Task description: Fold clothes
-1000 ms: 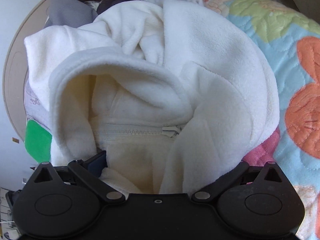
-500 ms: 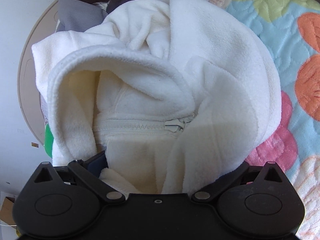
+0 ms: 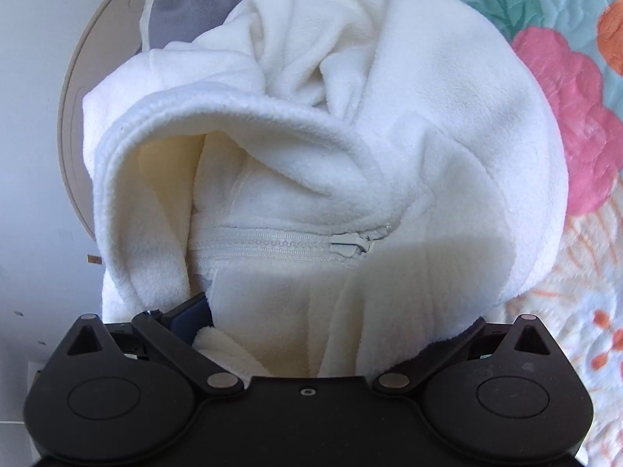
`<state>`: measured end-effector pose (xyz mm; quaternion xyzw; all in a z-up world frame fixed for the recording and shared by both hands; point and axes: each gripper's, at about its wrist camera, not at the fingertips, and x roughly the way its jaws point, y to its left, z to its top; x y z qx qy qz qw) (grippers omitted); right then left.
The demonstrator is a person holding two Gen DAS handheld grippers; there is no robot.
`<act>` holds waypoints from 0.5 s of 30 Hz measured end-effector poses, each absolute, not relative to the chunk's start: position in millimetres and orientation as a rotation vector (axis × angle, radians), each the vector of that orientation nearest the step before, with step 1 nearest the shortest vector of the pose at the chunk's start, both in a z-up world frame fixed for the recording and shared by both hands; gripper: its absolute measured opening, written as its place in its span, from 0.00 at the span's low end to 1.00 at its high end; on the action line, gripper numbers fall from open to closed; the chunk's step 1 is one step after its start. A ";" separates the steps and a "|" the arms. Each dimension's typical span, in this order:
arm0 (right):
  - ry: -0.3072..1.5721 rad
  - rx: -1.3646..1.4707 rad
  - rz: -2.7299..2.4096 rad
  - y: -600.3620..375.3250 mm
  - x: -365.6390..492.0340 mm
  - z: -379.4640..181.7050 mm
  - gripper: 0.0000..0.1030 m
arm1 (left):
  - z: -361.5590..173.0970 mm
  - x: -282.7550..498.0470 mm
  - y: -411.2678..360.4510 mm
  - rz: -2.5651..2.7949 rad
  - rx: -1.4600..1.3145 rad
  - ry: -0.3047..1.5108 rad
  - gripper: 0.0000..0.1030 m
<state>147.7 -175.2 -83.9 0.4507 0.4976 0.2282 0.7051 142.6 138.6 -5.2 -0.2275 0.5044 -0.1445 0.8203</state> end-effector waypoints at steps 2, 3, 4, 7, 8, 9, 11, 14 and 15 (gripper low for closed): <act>1.128 0.985 0.538 -153.3 138.1 -73.2 1.00 | -14.6 117.9 158.9 -0.272 -0.488 1.073 0.59; 1.139 0.980 0.560 -141.5 134.0 -68.6 1.00 | -14.0 105.5 169.0 -0.253 -0.489 1.066 0.57; 1.150 0.978 0.581 -130.1 130.5 -64.4 1.00 | -13.9 90.2 183.8 -0.236 -0.490 1.056 0.57; 1.179 0.954 0.651 -87.4 118.1 -45.2 1.00 | 2.0 59.7 222.7 -0.162 -0.518 1.033 0.56; 1.189 0.940 0.676 -72.2 113.8 -37.7 1.00 | -4.3 62.2 243.3 -0.127 -0.539 1.037 0.56; 1.203 0.933 0.711 -56.6 109.2 -29.9 1.00 | -8.8 62.1 262.7 -0.093 -0.558 1.038 0.56; 1.232 0.917 0.780 -25.5 99.9 -14.4 1.00 | 3.1 32.8 288.7 -0.046 -0.572 1.008 0.56; 1.250 0.926 0.879 15.3 86.3 7.1 1.00 | 22.8 -7.2 330.8 0.024 -0.607 0.929 0.56; 1.252 0.923 0.909 30.4 82.0 16.4 1.00 | 28.9 -19.8 345.2 0.050 -0.620 0.903 0.56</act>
